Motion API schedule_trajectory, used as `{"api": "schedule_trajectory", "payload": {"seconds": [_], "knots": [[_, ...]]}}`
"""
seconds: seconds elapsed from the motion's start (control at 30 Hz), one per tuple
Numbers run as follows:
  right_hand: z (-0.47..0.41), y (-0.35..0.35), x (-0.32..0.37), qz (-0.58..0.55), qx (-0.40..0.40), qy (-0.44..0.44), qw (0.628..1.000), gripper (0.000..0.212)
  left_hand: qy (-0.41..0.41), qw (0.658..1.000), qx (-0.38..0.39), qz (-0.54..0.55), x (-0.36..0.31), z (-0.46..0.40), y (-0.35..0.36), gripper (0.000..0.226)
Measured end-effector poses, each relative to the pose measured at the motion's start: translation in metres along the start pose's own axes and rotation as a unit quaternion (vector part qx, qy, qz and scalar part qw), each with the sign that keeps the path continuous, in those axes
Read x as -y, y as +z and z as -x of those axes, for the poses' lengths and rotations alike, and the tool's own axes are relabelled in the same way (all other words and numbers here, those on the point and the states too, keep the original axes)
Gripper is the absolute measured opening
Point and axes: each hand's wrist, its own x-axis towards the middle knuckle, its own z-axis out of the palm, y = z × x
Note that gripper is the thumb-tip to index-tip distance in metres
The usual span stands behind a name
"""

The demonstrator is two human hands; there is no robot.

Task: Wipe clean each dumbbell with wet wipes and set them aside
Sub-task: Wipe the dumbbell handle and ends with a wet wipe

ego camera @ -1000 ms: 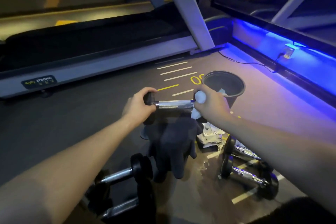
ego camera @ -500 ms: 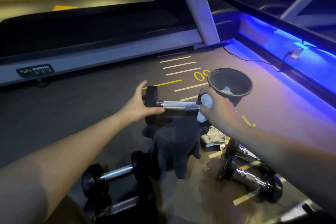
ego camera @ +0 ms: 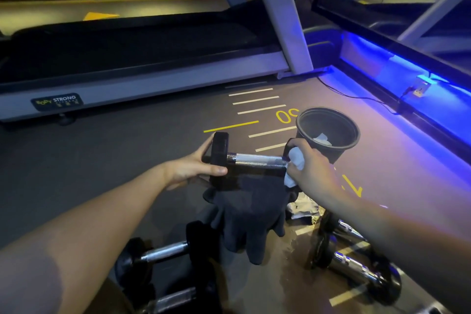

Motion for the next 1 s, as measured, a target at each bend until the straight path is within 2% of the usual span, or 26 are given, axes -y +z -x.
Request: {"api": "schedule_trajectory", "payload": {"seconds": [0.13, 0.37, 0.5, 0.73, 0.87, 1.0], "knots": [[-0.001, 0.000, 0.001, -0.014, 0.000, 0.006, 1.000, 0.043, 0.005, 0.999, -0.031, 0.019, 0.003, -0.005, 0.009, 0.119], [0.011, -0.005, -0.002, -0.046, -0.012, -0.013, 0.999, 0.034, 0.055, 0.996, -0.067, 0.034, 0.009, 0.000, 0.020, 0.120], [0.014, -0.003, 0.000, -0.112, -0.048, -0.013, 0.992, 0.037, 0.091, 0.991, -0.100, 0.005, -0.008, 0.009, 0.018, 0.121], [0.024, -0.005, 0.023, -0.243, -0.087, 0.003, 0.966, 0.037, 0.205, 0.964, -0.168, -0.007, -0.052, 0.038, 0.013, 0.097], [0.033, 0.008, 0.023, -0.232, -0.027, 0.042, 0.971, 0.045, 0.207, 0.961, -0.175, -0.054, -0.056, 0.044, 0.015, 0.096], [0.030, 0.005, 0.019, -0.188, 0.032, 0.064, 0.980, 0.072, 0.202, 0.960, -0.172, -0.085, -0.052, 0.046, 0.018, 0.098]]}}
